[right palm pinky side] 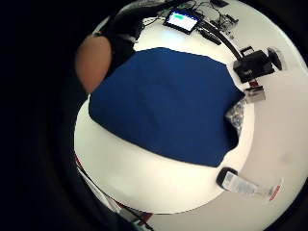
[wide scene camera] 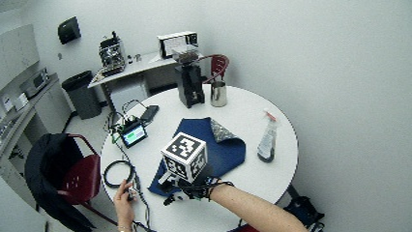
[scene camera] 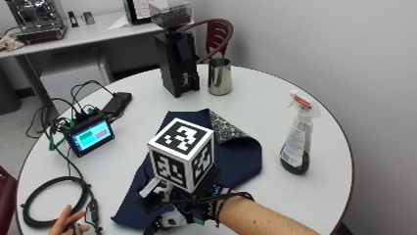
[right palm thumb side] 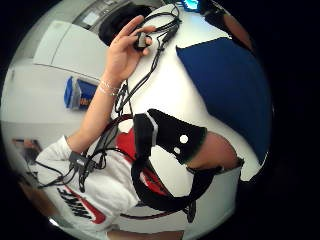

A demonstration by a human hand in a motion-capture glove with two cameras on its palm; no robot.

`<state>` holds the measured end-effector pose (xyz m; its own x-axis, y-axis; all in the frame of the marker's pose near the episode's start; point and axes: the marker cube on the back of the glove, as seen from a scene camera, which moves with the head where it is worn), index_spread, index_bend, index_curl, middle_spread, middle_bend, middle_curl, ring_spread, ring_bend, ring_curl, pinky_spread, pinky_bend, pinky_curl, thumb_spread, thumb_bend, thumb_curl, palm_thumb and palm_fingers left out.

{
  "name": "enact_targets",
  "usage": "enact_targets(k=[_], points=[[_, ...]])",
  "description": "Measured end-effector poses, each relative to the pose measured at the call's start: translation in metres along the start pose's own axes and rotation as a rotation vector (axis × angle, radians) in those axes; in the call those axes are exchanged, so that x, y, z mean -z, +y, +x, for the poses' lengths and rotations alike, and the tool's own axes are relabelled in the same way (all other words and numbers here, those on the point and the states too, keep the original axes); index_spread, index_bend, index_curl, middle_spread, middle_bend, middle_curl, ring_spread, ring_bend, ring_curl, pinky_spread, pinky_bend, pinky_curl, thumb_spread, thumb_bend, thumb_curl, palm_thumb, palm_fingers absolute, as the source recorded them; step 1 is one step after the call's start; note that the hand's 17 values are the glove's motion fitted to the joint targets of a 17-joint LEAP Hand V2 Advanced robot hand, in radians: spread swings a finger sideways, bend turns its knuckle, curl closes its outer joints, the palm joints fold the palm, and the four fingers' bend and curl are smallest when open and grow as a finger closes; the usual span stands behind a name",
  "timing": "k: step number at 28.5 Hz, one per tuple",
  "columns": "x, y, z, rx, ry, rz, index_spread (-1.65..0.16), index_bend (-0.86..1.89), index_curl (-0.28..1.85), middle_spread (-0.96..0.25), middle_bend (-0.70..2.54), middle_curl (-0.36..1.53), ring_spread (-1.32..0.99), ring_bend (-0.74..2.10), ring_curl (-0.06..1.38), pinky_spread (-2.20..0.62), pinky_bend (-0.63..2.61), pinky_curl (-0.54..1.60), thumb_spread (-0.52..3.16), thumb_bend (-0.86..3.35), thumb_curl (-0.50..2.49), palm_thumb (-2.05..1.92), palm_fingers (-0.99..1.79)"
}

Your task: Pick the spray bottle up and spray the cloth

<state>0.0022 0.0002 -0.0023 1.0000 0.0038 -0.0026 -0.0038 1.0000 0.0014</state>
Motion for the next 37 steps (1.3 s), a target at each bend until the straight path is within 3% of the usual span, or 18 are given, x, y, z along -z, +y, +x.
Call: enact_targets(k=[13, 29, 37], points=[[0.018, 0.001, 0.011, -0.006, 0.052, 0.021, -0.33, 0.15, 0.19, -0.06, 0.34, 0.22, 0.01, 0.36, 0.22, 0.20, 0.30, 0.20, 0.90, 0.13, 0.12, 0.36, 0.60], [0.028, 0.000, 0.016, -0.015, 0.073, 0.048, -0.36, 0.14, 0.23, -0.07, 0.31, 0.30, 0.00, 0.35, 0.27, 0.23, 0.27, 0.26, 1.05, 0.04, 0.17, 0.40, 0.59], [0.029, 0.027, 0.043, -0.081, 0.068, 0.073, -0.36, 0.13, 0.24, -0.07, 0.31, 0.32, 0.00, 0.35, 0.28, 0.23, 0.25, 0.28, 1.08, 0.00, 0.19, 0.42, 0.59]])
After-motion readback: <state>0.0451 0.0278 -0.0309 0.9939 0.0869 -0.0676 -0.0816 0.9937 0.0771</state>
